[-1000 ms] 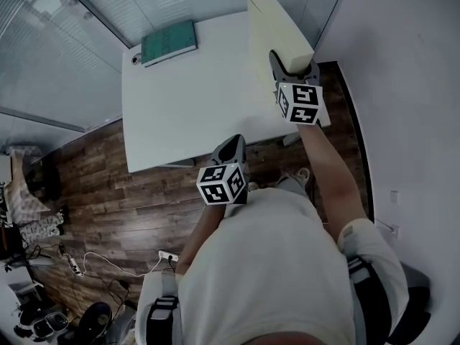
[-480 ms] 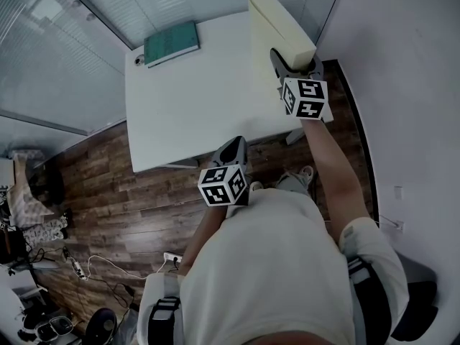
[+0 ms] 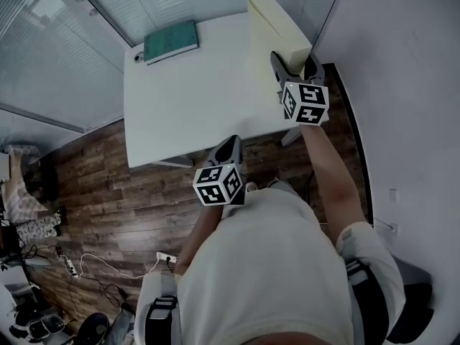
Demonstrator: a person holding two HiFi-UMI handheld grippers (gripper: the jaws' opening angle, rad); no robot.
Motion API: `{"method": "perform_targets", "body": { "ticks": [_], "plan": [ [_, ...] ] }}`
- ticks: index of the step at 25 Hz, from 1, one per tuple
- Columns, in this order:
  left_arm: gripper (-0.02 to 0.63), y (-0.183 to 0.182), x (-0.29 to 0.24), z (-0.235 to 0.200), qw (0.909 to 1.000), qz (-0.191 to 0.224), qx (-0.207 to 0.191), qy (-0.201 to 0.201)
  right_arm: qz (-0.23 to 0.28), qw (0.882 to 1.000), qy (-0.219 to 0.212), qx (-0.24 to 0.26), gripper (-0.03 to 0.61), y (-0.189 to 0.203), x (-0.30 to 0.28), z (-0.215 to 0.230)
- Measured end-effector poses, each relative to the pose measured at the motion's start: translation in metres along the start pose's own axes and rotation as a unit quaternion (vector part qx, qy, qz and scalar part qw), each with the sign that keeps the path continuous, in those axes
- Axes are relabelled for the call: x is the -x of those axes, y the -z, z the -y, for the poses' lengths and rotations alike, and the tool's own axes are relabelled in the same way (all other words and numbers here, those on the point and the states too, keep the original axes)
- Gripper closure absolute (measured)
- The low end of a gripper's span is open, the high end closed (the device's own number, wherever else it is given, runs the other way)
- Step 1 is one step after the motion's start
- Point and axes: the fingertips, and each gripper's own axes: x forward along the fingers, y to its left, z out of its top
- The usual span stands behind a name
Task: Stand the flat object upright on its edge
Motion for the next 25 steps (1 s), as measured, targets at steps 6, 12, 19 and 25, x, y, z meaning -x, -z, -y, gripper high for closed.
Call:
{"method": "perform_targets", "body": {
  "ticks": [6, 12, 19, 25],
  "plan": [
    [0.594, 0.006, 0.005, 0.019, 1.0000, 0.007, 0.001, -0.006, 0.005, 1.000, -0.011, -0.017, 0.236, -0.006, 0.030, 0.003],
    [0.594, 0.007, 0.010, 0.042, 0.9994, 0.023, 0.007, -0.023, -0.001, 0.999, -0.040, -0.031, 0.236, -0.005, 0.069, 0.002],
    [0.594, 0.012, 0.023, 0.073, 0.9984, 0.039, 0.001, -0.041, -0.002, 0.996, -0.082, -0.040, 0.238, -0.008, 0.118, 0.006],
    [0.594, 0.021, 0.037, 0.102, 0.9972, 0.046, -0.028, -0.052, -0.019, 0.990, -0.113, -0.078, 0.397, -0.006, 0.169, 0.012]
  ]
}}
